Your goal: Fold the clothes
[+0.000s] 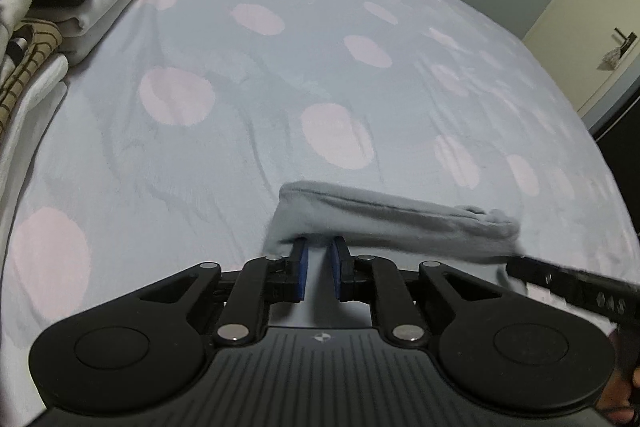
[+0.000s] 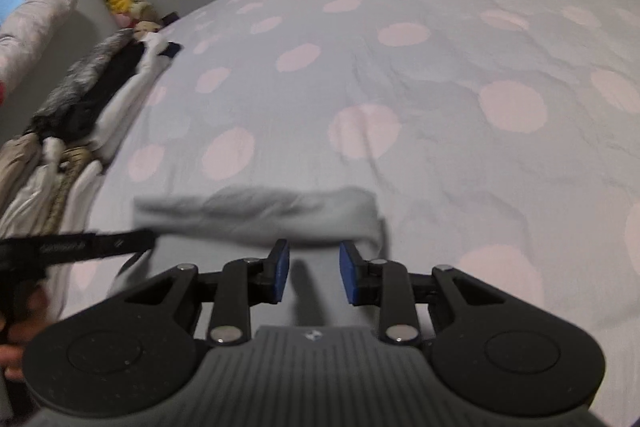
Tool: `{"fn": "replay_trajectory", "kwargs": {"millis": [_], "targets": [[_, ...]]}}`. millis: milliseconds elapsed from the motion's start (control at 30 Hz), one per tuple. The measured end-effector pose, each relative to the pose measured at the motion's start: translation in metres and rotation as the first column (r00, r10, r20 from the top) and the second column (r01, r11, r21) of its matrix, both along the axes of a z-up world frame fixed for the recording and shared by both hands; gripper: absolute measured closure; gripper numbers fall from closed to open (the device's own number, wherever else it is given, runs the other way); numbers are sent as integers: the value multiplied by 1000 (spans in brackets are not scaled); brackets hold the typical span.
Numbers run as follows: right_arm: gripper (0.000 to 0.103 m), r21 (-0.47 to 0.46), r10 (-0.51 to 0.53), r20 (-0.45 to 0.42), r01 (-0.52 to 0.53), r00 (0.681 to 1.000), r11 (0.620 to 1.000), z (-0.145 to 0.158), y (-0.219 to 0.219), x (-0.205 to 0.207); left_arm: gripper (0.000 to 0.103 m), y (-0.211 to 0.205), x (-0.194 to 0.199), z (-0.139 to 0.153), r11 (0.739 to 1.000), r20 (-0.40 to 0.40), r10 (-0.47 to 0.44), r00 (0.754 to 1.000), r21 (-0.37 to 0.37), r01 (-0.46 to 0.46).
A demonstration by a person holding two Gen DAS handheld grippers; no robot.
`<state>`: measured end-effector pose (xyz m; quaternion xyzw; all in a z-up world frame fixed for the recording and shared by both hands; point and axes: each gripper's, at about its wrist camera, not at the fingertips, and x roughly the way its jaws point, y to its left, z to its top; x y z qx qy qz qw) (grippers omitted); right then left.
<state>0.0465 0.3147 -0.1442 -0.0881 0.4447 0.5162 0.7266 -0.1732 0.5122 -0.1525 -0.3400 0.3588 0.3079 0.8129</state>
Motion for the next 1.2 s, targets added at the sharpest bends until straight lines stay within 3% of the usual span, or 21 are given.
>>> {"fn": "replay_trajectory", "kwargs": {"millis": [100, 167, 267, 400, 500, 567, 600, 667, 733, 833, 933, 1000, 1067, 1133, 1200], "targets": [[80, -12, -54, -22, 53, 998, 999, -13, 12, 20, 88, 3, 5, -6, 1000, -21, 3, 1000, 7, -3], [66, -7, -100, -22, 100, 995, 995, -16, 13, 33, 88, 5, 5, -9, 1000, -22, 8, 1000, 2, -8], [68, -7, -140, -59, 139, 988, 990, -20, 10, 54, 88, 10, 3, -10, 1000, -13, 23, 1000, -17, -23], [67, 30, -151, -237, 162, 960, 986, -25, -3, 76, 88, 10, 4, -10, 999, -14, 28, 999, -22, -29], [68, 40, -174, -386, 205, 906, 978, -35, -7, 89, 88, 9, 4, -10, 1000, -20, 27, 999, -14, -27], [88, 25, -160, -455, 192, 876, 981, -42, -2, 90, 88, 9, 4, -10, 1000, -21, 28, 999, -15, -28], [89, 15, -158, -455, 185, 876, 983, -44, 0, 89, 88, 9, 4, -10, 999, -21, 28, 999, -15, -28], [100, 24, -155, -392, 179, 907, 984, -38, 4, 85, 88, 9, 4, -10, 1000, -23, 26, 999, -13, -26], [101, 30, -166, -295, 182, 941, 983, -29, 9, 81, 88, 9, 4, -9, 1000, -26, 23, 999, -8, -23], [101, 25, -98, -129, 102, 987, 994, -23, 25, 69, 88, 9, 4, -10, 1000, -27, 21, 999, -7, -21], [103, -5, -63, 36, 63, 997, 998, -23, 37, 56, 88, 10, 3, -10, 1000, -22, 21, 1000, -10, -22], [103, -40, -88, 170, 96, 981, 995, -22, 40, 52, 88, 10, 1, -10, 1000, -20, 20, 1000, -16, -20], [103, -42, -127, 139, 134, 982, 990, -20, 32, 63, 88, 11, -3, -8, 999, -15, 15, 1000, -40, -16], [100, -13, -128, 48, 128, 991, 992, -16, 17, 70, 88, 11, -10, -5, 997, -23, 8, 1000, -76, -10], [98, 1, -110, 63, 110, 992, 994, -10, -1, 64, 87, 11, -22, -1, 991, -11, 24, 1000, -132, -25]]}}
